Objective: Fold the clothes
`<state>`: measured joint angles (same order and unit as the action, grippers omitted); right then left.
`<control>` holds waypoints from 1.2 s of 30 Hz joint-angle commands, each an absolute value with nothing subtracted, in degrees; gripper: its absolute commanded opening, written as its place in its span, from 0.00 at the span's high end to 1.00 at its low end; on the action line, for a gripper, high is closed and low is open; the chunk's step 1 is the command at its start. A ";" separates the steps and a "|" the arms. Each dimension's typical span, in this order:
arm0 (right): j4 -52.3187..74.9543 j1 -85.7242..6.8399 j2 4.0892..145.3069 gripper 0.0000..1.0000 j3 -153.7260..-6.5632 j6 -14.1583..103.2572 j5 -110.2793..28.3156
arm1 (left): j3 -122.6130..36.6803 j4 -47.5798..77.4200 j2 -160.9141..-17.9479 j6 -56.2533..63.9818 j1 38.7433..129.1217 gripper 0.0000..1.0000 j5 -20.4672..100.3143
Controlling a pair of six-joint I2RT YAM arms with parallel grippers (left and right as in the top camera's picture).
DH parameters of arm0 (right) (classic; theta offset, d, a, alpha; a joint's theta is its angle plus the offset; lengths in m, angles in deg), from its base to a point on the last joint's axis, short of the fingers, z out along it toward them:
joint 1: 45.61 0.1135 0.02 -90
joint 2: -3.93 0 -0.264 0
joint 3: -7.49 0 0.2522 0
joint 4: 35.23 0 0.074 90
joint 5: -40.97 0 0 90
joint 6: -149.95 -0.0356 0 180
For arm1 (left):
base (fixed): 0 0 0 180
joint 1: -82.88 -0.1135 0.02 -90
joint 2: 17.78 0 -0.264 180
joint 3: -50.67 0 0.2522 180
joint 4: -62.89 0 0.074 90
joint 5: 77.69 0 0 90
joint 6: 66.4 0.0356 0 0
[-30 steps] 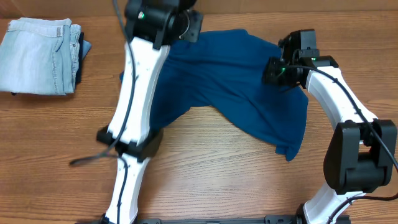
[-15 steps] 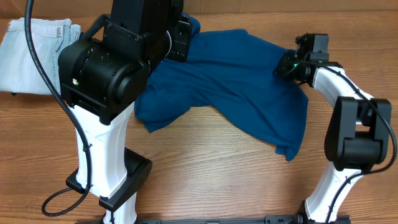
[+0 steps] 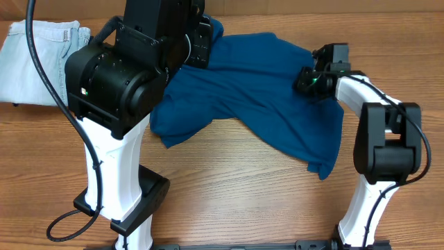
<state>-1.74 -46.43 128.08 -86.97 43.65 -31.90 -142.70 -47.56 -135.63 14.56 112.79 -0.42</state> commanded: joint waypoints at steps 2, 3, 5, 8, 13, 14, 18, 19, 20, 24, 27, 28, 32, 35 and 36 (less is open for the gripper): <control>-5.17 -48.22 135.97 0.94 -87.00 44.09 -38.39 | -142.81 -47.65 -134.34 13.65 112.93 0.61 -1.67; -6.27 -49.05 137.09 0.94 -87.00 44.09 -38.52 | -142.81 -47.65 -134.34 13.65 112.93 0.61 -1.67; -8.15 -51.06 138.47 0.94 -87.00 44.07 -38.74 | -142.81 -47.65 -134.34 13.65 112.93 0.60 -1.67; -10.77 -54.88 138.47 0.94 -87.67 44.09 -38.94 | -142.81 -47.65 -134.34 13.69 112.90 0.60 -1.67; -10.88 -60.22 138.47 0.94 -93.82 45.42 -36.62 | -142.81 -47.65 -134.34 13.69 112.90 0.60 -1.87; -10.92 -60.92 138.47 0.94 -94.95 45.42 -35.94 | -142.81 -47.65 -134.34 13.71 112.90 0.60 -1.87; -10.29 -62.64 138.44 0.93 -99.80 45.64 -31.44 | -142.81 -47.65 -134.34 13.71 112.90 0.60 -1.91; -9.89 -62.73 138.31 0.87 -100.79 47.04 -28.99 | -142.81 -47.65 -134.34 13.69 112.90 0.60 -2.26; -8.47 -62.71 138.27 0.76 -102.25 48.46 -26.52 | -142.81 -47.65 -134.36 13.69 112.90 0.60 -3.00; 2.11 -61.92 137.92 0.55 -109.01 50.17 -21.65 | -142.81 -47.67 -134.34 13.71 112.90 0.57 -4.47; 11.90 -60.50 136.89 0.51 -114.38 51.70 -18.33 | -141.89 -47.67 -134.36 13.71 112.90 0.55 -4.71; 14.98 -59.80 136.39 0.50 -115.87 52.13 -17.47 | -141.32 -47.67 -134.36 13.56 112.90 0.55 -4.71; 27.15 -55.61 134.12 0.48 -118.89 52.75 -13.98 | -137.93 -47.65 -134.36 10.41 112.73 0.51 -6.19; 35.07 -51.10 133.79 0.44 -118.84 54.25 -12.19 | -134.61 -47.67 -134.36 8.49 111.75 0.48 -6.24; 37.51 -49.42 133.81 0.44 -118.71 55.89 -11.07 | -133.41 -47.67 -134.36 8.18 111.40 0.47 -5.87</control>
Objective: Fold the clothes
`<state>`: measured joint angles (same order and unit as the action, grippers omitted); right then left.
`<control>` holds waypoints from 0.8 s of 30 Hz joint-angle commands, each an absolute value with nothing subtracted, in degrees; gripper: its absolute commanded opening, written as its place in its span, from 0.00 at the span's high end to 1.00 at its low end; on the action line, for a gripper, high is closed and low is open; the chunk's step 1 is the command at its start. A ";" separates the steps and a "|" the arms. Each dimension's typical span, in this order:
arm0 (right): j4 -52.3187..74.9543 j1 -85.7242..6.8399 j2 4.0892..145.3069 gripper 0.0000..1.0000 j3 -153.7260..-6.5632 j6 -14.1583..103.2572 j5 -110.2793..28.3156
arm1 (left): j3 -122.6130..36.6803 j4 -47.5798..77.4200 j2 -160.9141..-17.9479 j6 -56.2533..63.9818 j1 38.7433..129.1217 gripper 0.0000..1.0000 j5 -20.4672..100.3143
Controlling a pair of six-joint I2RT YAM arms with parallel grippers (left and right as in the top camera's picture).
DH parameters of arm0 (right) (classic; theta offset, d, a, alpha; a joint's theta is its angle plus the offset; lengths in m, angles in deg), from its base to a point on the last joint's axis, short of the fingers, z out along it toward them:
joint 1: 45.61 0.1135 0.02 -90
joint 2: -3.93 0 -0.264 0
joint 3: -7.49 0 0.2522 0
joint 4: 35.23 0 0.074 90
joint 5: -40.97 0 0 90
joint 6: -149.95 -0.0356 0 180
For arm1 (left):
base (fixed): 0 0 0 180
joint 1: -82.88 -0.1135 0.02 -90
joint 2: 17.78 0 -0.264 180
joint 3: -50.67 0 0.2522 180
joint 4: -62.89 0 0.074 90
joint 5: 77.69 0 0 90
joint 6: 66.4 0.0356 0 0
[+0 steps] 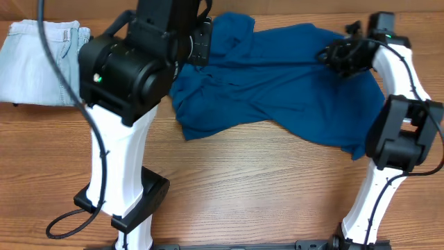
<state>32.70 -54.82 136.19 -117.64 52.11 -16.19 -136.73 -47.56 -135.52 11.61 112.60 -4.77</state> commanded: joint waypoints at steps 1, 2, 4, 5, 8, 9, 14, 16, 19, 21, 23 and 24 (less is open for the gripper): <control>39.37 -47.45 133.81 0.43 -118.32 57.62 -10.33 | -131.64 -47.67 -134.36 8.03 110.78 0.46 -5.84; 40.99 -45.00 133.81 0.42 -117.97 59.57 -10.35 | -130.26 -47.67 -134.36 7.59 110.17 0.45 -5.87; 42.69 -40.85 133.81 0.41 -117.97 62.06 -10.35 | -127.29 -47.65 -134.36 5.49 108.12 0.42 -5.87; 42.98 -39.52 133.81 0.41 -117.97 62.67 -10.33 | -126.39 -47.67 -134.36 5.08 107.20 0.41 -5.87; 43.09 -34.19 133.81 0.41 -117.97 63.43 -10.33 | -123.47 -47.67 -134.36 1.60 101.06 0.37 -4.18; 43.15 -32.17 133.81 0.41 -117.97 63.46 -10.35 | -123.18 -47.67 -134.36 1.27 97.84 0.37 -0.40; 42.52 -26.01 133.81 0.42 -117.97 62.73 -16.80 | -122.83 -47.67 -134.36 7.96 89.04 0.37 18.35; 42.65 -24.59 133.42 0.43 -118.14 62.71 -20.99 | -121.89 -47.67 -134.36 11.79 87.77 0.35 22.77; 43.83 -26.45 127.67 0.37 -118.84 59.41 -27.57 | -114.77 -47.67 -134.36 14.93 87.44 0.35 26.72; 44.57 -28.15 123.80 0.34 -119.56 59.28 -29.39 | -109.85 -47.67 -134.36 17.89 87.57 0.38 32.58; 45.19 -30.14 119.49 0.30 -120.39 59.13 -31.27 | -104.23 -47.56 -134.36 20.40 88.07 0.41 36.58; 45.32 -31.37 117.22 0.28 -120.68 58.17 -32.32 | -101.22 -47.10 -134.36 20.90 88.42 0.41 37.21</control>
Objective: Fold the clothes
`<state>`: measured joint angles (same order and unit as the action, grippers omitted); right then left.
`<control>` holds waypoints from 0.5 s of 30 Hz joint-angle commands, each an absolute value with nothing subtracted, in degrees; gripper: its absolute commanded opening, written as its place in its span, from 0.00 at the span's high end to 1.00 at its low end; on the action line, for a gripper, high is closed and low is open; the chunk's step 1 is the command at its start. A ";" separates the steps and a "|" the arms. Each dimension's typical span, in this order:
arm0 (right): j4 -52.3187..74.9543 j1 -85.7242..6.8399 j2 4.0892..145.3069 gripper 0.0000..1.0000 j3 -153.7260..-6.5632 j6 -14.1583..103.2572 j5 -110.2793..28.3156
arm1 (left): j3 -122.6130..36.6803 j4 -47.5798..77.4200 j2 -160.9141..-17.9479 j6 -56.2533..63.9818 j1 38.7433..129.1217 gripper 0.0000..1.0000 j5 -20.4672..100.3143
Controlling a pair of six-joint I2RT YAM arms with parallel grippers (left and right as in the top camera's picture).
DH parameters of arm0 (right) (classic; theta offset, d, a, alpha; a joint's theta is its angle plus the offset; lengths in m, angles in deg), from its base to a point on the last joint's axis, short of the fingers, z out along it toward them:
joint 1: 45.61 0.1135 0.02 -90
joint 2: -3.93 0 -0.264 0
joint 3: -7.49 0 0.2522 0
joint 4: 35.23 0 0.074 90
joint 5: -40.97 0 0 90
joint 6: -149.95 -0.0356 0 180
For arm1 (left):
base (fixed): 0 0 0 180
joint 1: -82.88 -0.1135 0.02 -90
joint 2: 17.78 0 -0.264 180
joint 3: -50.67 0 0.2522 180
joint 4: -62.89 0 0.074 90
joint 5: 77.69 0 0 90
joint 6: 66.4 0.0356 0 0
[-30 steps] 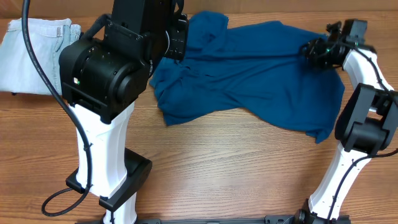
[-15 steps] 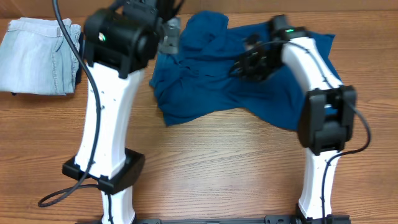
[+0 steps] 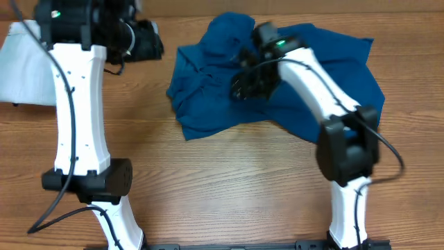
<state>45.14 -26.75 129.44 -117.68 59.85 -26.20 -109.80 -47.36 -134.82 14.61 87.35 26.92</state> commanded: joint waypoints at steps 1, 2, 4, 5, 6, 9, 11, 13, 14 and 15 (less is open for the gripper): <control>45.32 -32.68 115.01 0.27 -120.77 57.23 -32.93 | -97.96 -46.14 -134.36 21.05 88.82 0.43 37.54; 45.29 -34.43 112.41 0.24 -120.79 56.24 -32.91 | -94.83 -44.76 -134.36 21.05 89.25 0.43 38.22; 45.34 -37.05 109.09 0.21 -120.79 54.12 -32.91 | -88.25 -40.65 -134.36 21.43 90.22 0.43 41.87; 45.49 -39.15 106.88 0.21 -120.79 52.75 -32.86 | -84.19 -37.66 -134.36 22.02 90.92 0.44 44.93; 45.58 -40.48 105.64 0.21 -120.77 52.57 -32.73 | -80.95 -35.21 -134.36 21.95 91.51 0.44 46.57; 46.43 -43.65 103.25 0.21 -120.79 52.55 -32.67 | -71.84 -27.19 -134.36 20.60 93.08 0.46 46.37; 47.22 -45.14 102.71 0.21 -120.79 52.57 -32.67 | -66.11 -21.33 -134.36 18.48 93.87 0.46 46.33; 48.20 -46.12 102.71 0.21 -120.77 52.57 -32.67 | -61.44 -16.08 -134.36 16.27 94.22 0.44 44.21; 48.77 -46.40 102.73 0.21 -120.77 52.57 -32.67 | -58.59 -12.63 -134.36 13.78 94.26 0.44 41.56; 49.21 -46.51 102.73 0.21 -120.74 52.61 -32.69 | -57.11 -10.58 -134.36 12.84 94.26 0.44 40.54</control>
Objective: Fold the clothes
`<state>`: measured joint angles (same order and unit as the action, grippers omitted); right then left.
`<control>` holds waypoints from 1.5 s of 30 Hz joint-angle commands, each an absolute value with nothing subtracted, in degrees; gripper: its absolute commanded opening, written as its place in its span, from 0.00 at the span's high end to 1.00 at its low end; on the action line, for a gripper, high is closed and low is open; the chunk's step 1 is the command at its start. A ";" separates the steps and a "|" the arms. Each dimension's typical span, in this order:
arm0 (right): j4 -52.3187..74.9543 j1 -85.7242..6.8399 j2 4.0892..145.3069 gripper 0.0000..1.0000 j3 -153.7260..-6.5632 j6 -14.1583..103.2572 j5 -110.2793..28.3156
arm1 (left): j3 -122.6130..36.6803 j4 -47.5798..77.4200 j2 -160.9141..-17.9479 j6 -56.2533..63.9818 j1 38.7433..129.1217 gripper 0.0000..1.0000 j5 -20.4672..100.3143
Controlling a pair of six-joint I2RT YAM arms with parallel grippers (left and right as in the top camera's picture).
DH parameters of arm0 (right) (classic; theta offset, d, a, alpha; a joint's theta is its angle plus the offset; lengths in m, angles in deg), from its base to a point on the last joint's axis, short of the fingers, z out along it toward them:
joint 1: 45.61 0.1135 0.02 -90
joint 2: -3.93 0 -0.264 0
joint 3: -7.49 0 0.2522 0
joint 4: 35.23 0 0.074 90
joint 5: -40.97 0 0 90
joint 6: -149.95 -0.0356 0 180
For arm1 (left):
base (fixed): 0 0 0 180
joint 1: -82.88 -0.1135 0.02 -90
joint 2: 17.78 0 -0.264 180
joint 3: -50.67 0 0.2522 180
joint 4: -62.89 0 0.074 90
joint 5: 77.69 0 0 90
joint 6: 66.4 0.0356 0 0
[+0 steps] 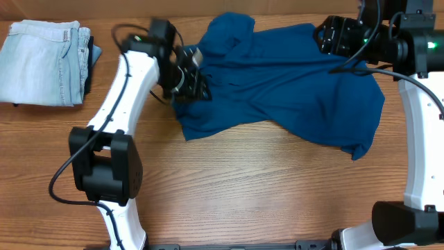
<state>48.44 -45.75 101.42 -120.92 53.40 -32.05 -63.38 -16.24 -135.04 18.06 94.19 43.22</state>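
Observation:
A dark blue shirt (291,90) lies crumpled and spread across the far middle and right of the wooden table (236,194). My left gripper (189,78) is at the shirt's left edge, fingers apart and pointing into the cloth. Over the shirt's upper right part is my right gripper (325,36); its fingers are dark against the cloth, so their state is unclear. Part of the shirt's top right corner is hidden under the right arm.
A folded pile of light denim jeans (43,62) sits at the far left corner. The left arm's base (104,173) stands at the front left and the right arm's base (406,222) at the front right. Bare wood runs along the front.
My left gripper has moved from beside the jeans to the shirt's left edge. The right gripper has gone from the shirt's middle to its upper right. The shirt lies about as before.
At first the right gripper was at the shirt's right part, with the left arm over its left end. The shirt then lay further right and more spread. Both grippers were later elsewhere, the left off the shirt. Now each is at one side of the shirt.

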 commanded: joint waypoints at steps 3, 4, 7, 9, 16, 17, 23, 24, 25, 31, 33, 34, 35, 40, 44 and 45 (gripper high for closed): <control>49.34 -46.49 102.73 0.22 -120.74 52.64 -32.69 | -52.36 -1.29 -134.36 12.68 94.28 0.44 38.74; 49.36 -46.49 102.73 0.22 -120.74 52.61 -32.69 | -51.67 0.64 -134.36 12.66 94.28 0.45 38.18; 49.51 -46.49 102.73 0.22 -120.72 52.61 -32.69 | -51.21 4.37 -134.36 12.92 94.35 0.45 36.89; 49.69 -46.49 102.73 0.22 -120.72 52.61 -32.69 | -51.21 6.43 -134.36 13.89 94.59 0.45 36.40; 49.84 -46.49 102.73 0.23 -120.72 52.64 -32.69 | -51.18 9.51 -135.41 14.15 96.47 0.50 34.55; 49.86 -46.49 102.73 0.23 -120.72 52.64 -32.69 | -51.18 9.07 -135.65 14.13 96.66 0.50 34.02; 49.97 -46.49 102.73 0.23 -120.72 52.61 -32.71 | -51.08 6.08 -138.86 14.13 96.95 0.50 33.24; 50.04 -46.49 102.73 0.23 -120.72 52.61 -32.71 | -51.08 5.77 -139.56 14.13 96.95 0.50 33.30; 50.15 -46.49 102.73 0.23 -120.72 52.61 -32.69 | -51.08 5.62 -140.00 14.15 96.95 0.50 33.30; 51.06 -46.49 102.73 0.24 -120.72 52.61 -32.71 | -50.97 6.32 -142.14 14.17 96.95 0.52 33.28; 51.15 -46.49 102.73 0.24 -120.72 52.64 -32.71 | -50.92 7.24 -142.47 14.24 97.04 0.52 34.07; 51.13 -46.49 102.73 0.25 -120.72 52.64 -32.71 | -50.92 7.65 -142.55 14.69 97.17 0.53 35.60; 51.13 -46.49 102.73 0.25 -120.72 52.64 -32.71 | -50.92 8.00 -142.64 14.91 97.32 0.53 37.28; 51.13 -46.49 102.73 0.25 -120.72 52.64 -32.71 | -50.92 9.88 -142.69 15.31 98.70 0.58 44.16; 51.13 -46.49 102.73 0.25 -120.72 52.64 -32.73 | -50.92 9.97 -142.69 15.26 99.40 0.66 44.97; 51.13 -46.49 102.73 0.26 -120.72 52.64 -32.73 | -50.92 9.75 -142.69 15.26 99.40 0.70 44.95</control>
